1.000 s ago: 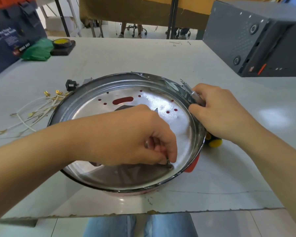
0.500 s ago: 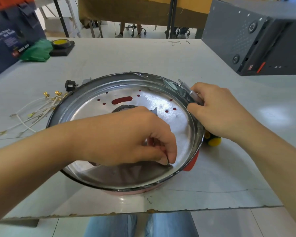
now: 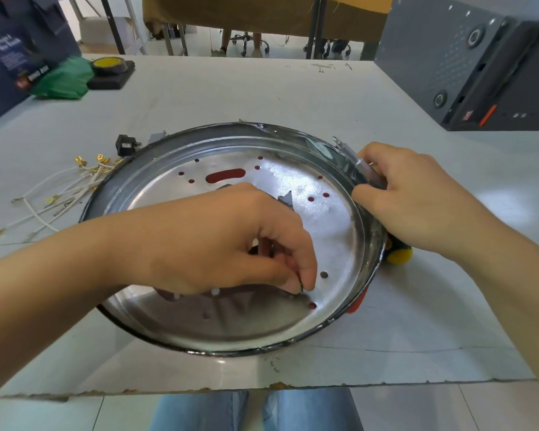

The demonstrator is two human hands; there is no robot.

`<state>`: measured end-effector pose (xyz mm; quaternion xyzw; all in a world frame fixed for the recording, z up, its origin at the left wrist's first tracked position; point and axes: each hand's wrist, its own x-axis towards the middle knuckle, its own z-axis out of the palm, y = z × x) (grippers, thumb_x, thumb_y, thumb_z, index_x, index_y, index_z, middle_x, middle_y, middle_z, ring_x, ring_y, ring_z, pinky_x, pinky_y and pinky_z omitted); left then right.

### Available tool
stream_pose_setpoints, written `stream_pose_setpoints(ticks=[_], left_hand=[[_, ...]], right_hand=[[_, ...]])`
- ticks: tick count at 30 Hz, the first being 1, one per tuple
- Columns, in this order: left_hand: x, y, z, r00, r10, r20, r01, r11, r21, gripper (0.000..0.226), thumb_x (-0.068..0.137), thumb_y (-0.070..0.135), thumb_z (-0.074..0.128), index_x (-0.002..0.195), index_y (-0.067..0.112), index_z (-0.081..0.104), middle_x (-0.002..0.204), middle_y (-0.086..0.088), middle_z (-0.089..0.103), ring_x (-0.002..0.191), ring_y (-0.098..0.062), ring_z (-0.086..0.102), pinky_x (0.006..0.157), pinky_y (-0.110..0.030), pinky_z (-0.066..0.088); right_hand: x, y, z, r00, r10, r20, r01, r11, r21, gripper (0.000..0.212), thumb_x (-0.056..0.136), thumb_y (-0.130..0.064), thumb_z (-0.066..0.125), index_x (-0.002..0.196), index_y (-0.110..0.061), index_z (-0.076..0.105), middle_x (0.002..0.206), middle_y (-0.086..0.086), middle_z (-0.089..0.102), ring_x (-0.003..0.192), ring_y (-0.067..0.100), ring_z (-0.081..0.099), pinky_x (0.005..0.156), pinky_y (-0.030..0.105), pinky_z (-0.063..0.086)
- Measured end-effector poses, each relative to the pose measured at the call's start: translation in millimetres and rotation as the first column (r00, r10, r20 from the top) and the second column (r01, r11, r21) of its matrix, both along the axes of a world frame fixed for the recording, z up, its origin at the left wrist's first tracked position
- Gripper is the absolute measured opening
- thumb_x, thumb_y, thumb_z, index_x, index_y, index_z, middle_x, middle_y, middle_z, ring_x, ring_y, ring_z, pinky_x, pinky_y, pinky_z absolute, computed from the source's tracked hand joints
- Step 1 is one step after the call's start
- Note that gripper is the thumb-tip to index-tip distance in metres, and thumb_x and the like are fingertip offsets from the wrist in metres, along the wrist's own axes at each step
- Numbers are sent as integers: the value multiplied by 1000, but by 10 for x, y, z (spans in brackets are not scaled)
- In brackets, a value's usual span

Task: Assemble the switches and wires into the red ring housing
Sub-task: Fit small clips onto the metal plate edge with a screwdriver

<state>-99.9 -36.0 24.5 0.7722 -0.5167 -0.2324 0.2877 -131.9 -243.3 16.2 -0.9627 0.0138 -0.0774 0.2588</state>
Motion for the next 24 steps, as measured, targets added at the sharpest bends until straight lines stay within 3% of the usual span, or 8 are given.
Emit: stream_pose_setpoints(ticks=[17,24], left_hand=[[10,-37,-7,1000,-24,8,24,1000,-4,12,81,26,65,89,23,74,80,7,69,75,-15,64,68,-18,46],[4,-56,-5,1000,-31,1,31,1000,1,13,81,26,65,90,23,73,81,6,70,75,-14,64,68,-22,48]], right_hand=[[-5,16,23,1000,-1,-25,0,999,-55,23,87,-11,45,68,-15,34,67,4,42,57,16,37,46,13,32],[0,12,20,999,-2,-42,0,1000,-28,20,87,-11,46,70,-15,36,68,3,44,57,15,38,48,12,33]])
